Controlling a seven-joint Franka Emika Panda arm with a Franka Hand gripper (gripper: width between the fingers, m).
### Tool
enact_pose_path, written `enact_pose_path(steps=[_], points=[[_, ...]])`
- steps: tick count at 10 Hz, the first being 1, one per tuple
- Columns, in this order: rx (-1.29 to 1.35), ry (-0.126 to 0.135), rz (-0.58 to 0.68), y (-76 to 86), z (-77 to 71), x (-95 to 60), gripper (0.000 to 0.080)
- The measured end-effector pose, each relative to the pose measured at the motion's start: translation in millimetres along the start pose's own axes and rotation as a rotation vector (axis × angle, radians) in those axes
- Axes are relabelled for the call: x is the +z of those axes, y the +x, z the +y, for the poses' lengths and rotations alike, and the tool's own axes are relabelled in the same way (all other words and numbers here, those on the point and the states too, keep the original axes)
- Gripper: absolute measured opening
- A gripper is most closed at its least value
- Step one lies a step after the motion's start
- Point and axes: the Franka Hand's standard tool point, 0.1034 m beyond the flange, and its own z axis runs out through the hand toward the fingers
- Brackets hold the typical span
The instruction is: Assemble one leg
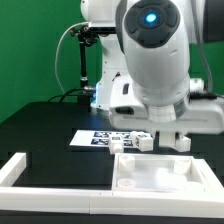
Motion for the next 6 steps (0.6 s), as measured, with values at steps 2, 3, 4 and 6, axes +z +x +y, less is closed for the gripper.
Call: enact_pose_path(steps=[2,3,4,6], points=[[-0.020,0.027,0.079,0.3,-2.4,-36.7,0.0287],[-0.037,0.039,0.131,11.3,-3.1,-60.7,0.0287],[-0.044,0.032,0.211,19.1,-8.4,-76.5,0.0287],[-0.042,0.040,0.330,21.3,-13.0,-79.7,0.0287]])
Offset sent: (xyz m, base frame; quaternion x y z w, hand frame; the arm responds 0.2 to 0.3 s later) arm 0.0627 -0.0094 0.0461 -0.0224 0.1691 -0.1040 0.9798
